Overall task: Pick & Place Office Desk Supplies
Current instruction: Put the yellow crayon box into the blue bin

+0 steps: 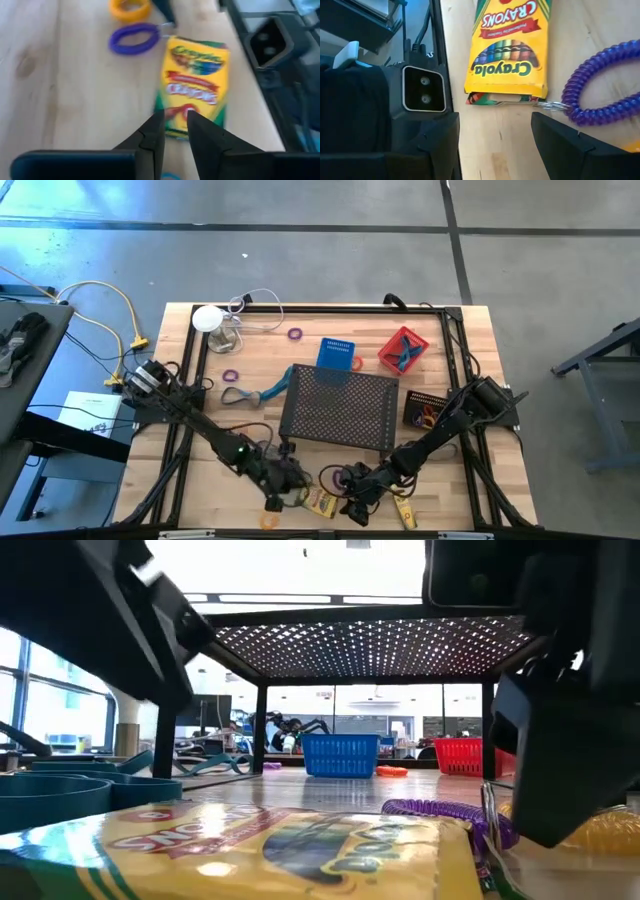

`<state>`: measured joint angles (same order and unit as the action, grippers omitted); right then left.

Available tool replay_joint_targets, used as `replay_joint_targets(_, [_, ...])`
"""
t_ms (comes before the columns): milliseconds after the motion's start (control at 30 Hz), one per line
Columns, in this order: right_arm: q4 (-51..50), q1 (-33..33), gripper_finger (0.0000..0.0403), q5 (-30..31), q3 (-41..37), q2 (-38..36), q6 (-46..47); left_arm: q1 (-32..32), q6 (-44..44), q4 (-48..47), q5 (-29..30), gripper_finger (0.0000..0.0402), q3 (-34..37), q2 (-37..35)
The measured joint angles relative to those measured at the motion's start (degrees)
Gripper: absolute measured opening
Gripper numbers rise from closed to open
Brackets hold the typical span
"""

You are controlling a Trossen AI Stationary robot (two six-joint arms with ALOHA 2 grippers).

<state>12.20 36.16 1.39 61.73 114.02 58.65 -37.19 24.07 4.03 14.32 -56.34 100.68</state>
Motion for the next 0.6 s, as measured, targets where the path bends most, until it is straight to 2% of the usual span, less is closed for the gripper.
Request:
replay_joint_targets(300, [0.5,-0.1,0.0234,-0.4,0.0,0.0,1.1,-0.3,-1.6,3.4,-3.5,0.005,0.0,2.3])
replay_joint_targets(600, [2.4,0.5,0.0234,-4.6,0.0,-0.1,3.0,0.4,-2.0,6.5,-8.4,0.0043,0.0,5.0])
